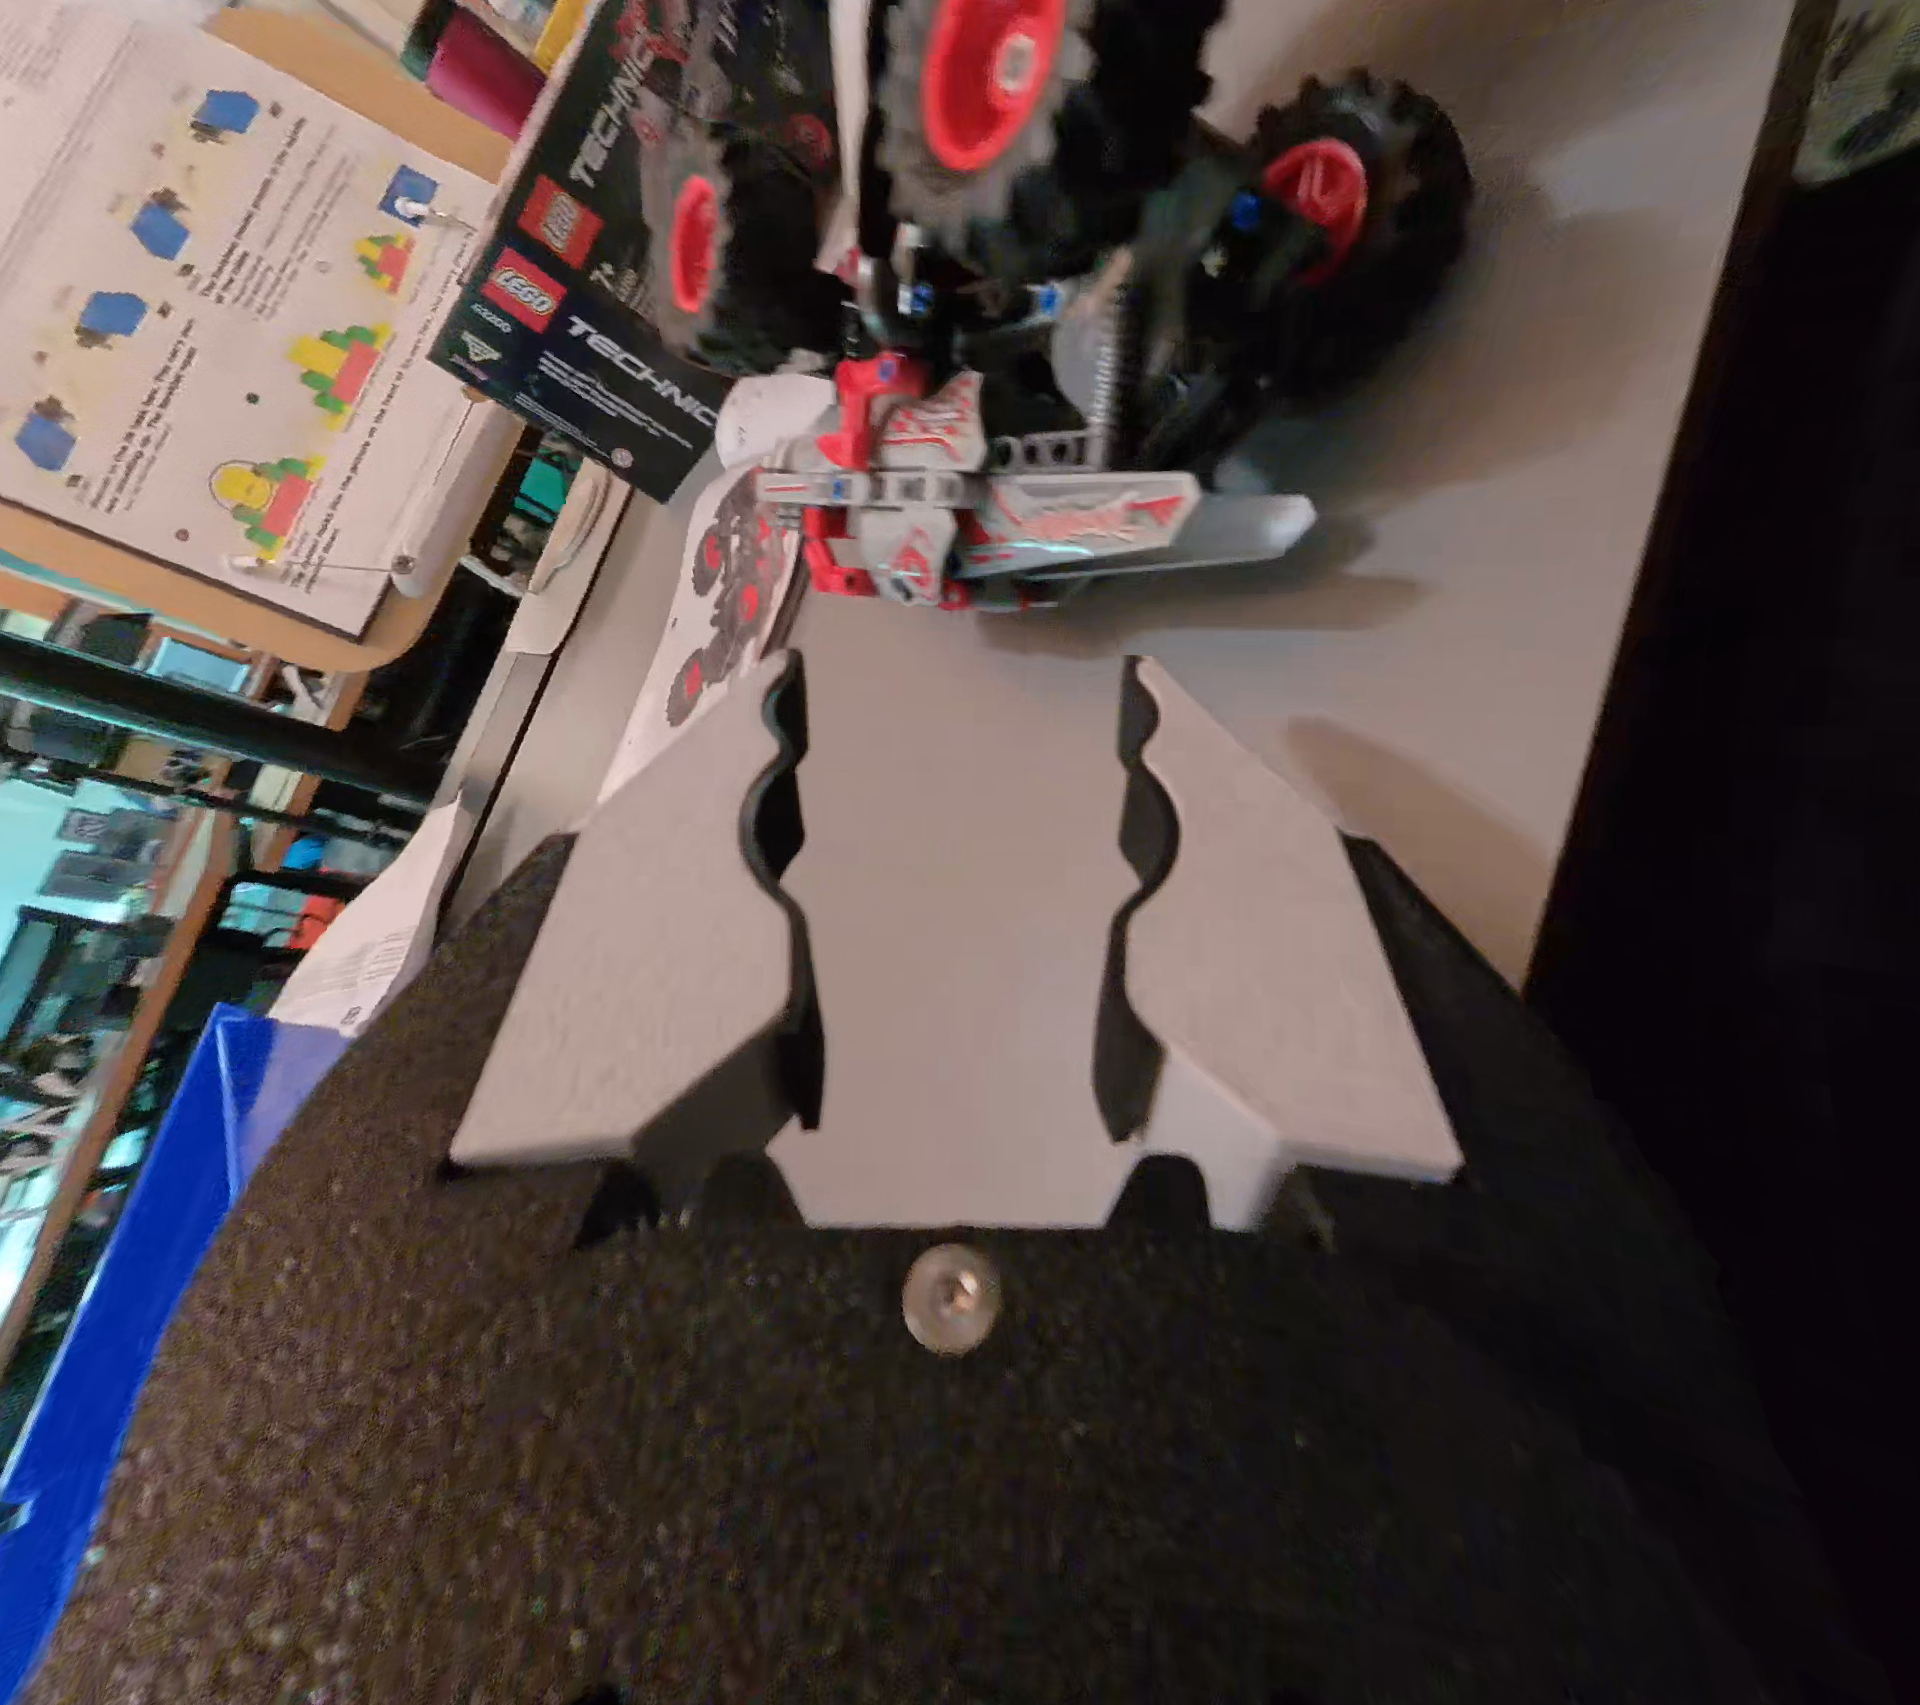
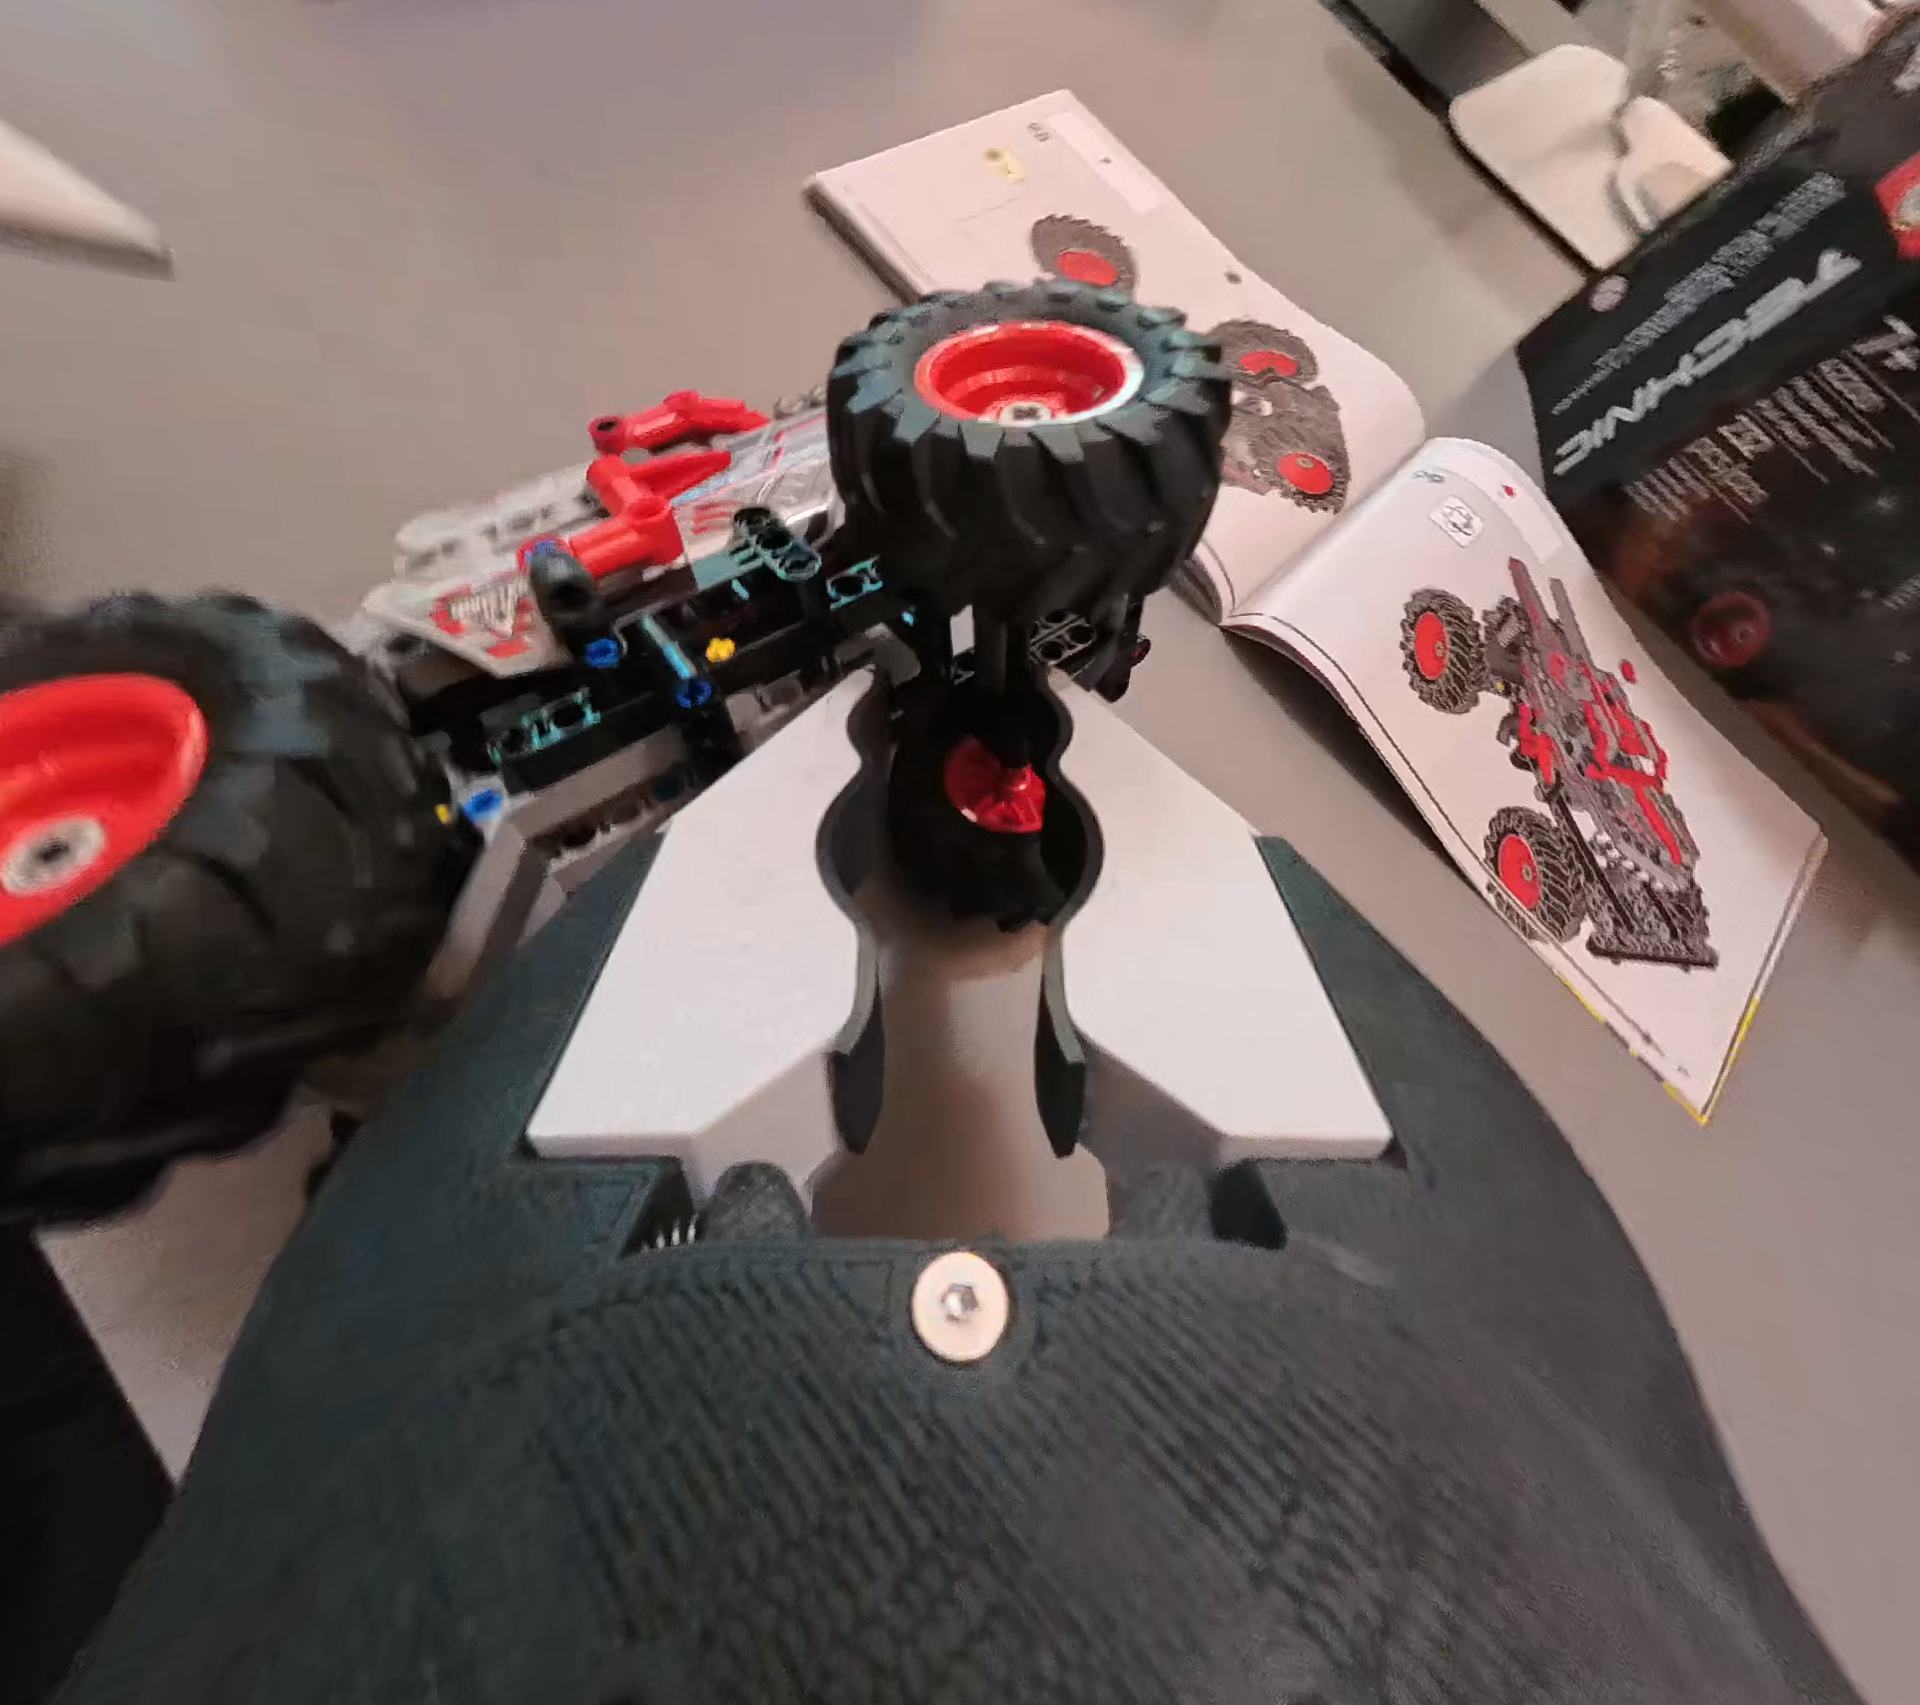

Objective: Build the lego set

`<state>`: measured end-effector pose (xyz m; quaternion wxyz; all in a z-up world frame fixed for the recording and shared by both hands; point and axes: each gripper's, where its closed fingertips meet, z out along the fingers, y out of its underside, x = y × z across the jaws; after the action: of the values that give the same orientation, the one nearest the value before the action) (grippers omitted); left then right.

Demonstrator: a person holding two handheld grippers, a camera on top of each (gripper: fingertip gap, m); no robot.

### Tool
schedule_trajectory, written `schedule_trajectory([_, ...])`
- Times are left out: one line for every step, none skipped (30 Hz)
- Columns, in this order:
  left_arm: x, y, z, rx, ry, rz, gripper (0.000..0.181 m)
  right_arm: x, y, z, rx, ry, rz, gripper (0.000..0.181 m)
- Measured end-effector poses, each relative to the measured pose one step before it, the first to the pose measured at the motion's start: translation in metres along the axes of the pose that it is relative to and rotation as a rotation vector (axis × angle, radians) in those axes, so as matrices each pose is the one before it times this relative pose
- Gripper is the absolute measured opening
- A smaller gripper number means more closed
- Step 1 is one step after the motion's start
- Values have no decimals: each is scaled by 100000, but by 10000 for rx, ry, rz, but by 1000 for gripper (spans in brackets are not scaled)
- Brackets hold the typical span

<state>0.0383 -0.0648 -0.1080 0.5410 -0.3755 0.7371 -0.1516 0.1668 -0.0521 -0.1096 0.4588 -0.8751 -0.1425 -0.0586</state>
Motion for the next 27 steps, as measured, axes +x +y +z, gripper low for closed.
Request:
schedule_trajectory([446,54,477,-223,-54,20,61,58,-326,-3,141,368,416,24])
schedule_trajectory([274,-84,501,-106,-29,-165,64,6,-260,-24,120,335,318,23])
schedule_trajectory([277,-235,461,-1,87,-289,66,-77,-156,-47,98,279,288,22])
schedule_trajectory([309,-320,350,17,185,-326,66,-173,-202,-96,191,203,353,22])
schedule_trajectory([89,-412,169,16,54,-306,69,-220,-156,-103,196,139,303,22])
schedule_trajectory([-50,-679,-5,153,-70,-203,70,-203,-107,-120,193,112,256,22])
schedule_trajectory([-21,-931,-124,352,-70,-48,72,-214,-92,-110,174,27,135,21])
schedule_trajectory([-27,-722,-103,234,-50,101,71,-176,-83,-114,160,-47,-8,19])
schedule_trajectory([100,-290,7,-31,50,242,75,-14,-40,-92,98,-107,-16,18])
schedule_trajectory([249,-210,57,-19,181,312,74,105,69,-49,11,-140,-105,19])
schedule_trajectory([155,-243,-11,36,199,258,69,200,187,-8,-87,-131,-115,20])
schedule_trajectory([-86,-111,-113,-53,159,135,68,141,181,79,-83,-156,-130,20])
schedule_trajectory([-126,66,-159,-141,237,50,67,-73,62,70,30,-260,-79,18])
schedule_trajectory([-9,97,-191,-88,348,51,67,-259,100,49,29,-265,-76,17])
schedule_trajectory([84,-61,-300,64,411,83,68,-35,-6,-11,85,-20,-106,16])
schedule_trajectory([169,-266,-451,195,472,20,68,76,19,-100,60,85,-216,17])
schedule_trajectory([112,-481,-512,266,497,-170,67,102,121,-254,2,61,-268,21])
schedule_trajectory([-55,-662,-531,292,470,-338,65,177,413,-390,-179,20,-264,28])
schedule_trajectory([-288,-683,-506,244,407,-336,60,251,527,-509,-217,-14,-83,36])
schedule_trajectory([-617,-394,-398,42,272,-224,57,146,452,-562,-110,-148,138,38])
schedule_trajectory([-844,116,-199,-256,211,-114,55,-193,317,-551,32,-380,247,38])
schedule_trajectory([-851,473,75,-420,265,-3,55,-687,123,-504,145,-679,137,40])
schedule_trajectory([-890,438,348,-306,265,127,52,-1067,252,-425,67,-871,-67,42])
schedule_trajectory([-935,243,507,-107,188,226,49,-849,676,-286,-226,-729,-143,41])
schedule_trajectory([-838,70,555,-32,189,259,46,-433,981,-136,-453,-501,-154,42])
schedule_trajectory([-665,-100,509,-30,239,181,43,111,907,-25,-397,-170,-57,42])
schedule_trajectory([-506,-447,419,31,248,57,40,266,253,21,19,-118,194,43])
